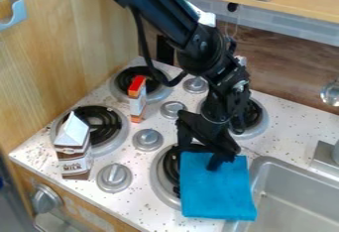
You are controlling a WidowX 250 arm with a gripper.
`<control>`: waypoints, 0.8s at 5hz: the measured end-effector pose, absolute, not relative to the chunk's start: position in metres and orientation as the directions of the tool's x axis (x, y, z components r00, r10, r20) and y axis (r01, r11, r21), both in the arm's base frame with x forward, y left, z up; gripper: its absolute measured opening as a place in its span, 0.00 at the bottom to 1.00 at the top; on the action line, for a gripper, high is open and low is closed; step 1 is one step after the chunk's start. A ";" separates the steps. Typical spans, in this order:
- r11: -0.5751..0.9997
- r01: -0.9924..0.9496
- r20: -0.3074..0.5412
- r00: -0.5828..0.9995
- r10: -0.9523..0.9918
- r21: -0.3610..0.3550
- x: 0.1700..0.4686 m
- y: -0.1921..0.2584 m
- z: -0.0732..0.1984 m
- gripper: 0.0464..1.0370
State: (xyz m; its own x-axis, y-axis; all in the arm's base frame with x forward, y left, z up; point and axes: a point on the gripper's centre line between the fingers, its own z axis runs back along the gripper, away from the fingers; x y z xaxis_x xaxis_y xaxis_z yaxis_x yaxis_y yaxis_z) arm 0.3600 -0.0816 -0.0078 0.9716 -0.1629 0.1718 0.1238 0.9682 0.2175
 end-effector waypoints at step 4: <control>0.996 0.015 0.330 0.943 -0.044 0.089 0.314 -0.046 0.048 0.96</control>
State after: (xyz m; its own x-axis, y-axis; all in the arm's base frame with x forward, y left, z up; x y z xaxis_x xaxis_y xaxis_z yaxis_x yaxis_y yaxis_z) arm 0.3137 -0.0457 0.0477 0.9429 -0.0436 0.3303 0.0149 0.9959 0.0889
